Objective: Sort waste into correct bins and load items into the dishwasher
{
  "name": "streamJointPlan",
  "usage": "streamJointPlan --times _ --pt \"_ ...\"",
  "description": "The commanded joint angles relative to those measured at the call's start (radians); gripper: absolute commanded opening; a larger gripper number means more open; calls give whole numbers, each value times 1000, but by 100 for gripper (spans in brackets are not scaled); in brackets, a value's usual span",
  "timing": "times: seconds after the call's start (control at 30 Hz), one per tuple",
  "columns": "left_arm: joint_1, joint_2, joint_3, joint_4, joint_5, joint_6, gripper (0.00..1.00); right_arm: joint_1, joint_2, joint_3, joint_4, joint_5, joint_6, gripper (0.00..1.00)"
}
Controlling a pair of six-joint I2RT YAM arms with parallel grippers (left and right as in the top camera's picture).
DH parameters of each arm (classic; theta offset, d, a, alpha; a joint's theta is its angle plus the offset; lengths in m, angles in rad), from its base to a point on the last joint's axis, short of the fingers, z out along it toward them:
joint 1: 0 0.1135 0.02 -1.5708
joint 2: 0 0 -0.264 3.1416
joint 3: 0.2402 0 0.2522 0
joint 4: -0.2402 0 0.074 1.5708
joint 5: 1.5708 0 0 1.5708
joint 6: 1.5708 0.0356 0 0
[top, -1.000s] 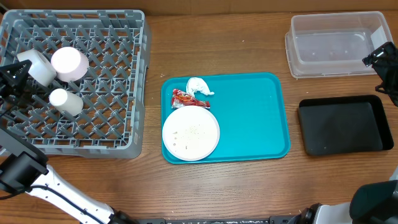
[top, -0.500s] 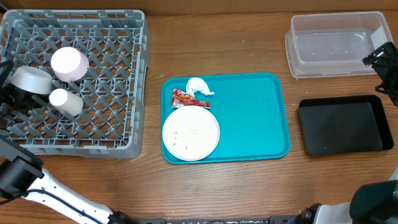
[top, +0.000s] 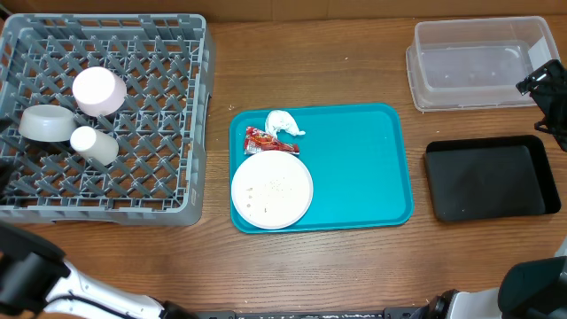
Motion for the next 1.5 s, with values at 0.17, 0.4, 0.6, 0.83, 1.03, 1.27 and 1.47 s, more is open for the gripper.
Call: streamJointPlan --times 0.17,0.4,0.6,0.83,1.03,1.27,1.47 --pt "-9 -153 11 -42 -410 6 4 -1 -2 13 3 0 1 100" --pt "-116 -154 11 -74 -407 35 4 -1 -2 13 3 0 1 100" --pt "-253 -152 11 24 -494 102 4 -1 -2 13 3 0 1 100" --pt "-404 -124 11 156 -736 127 4 -1 -2 13 3 0 1 100" --pt "-433 -57 11 201 -810 127 4 -1 -2 13 3 0 1 100" --pt "-433 42 11 230 -797 173 4 -1 -2 13 3 0 1 100" --pt "-433 93 11 230 -798 179 4 -1 -2 13 3 0 1 100"
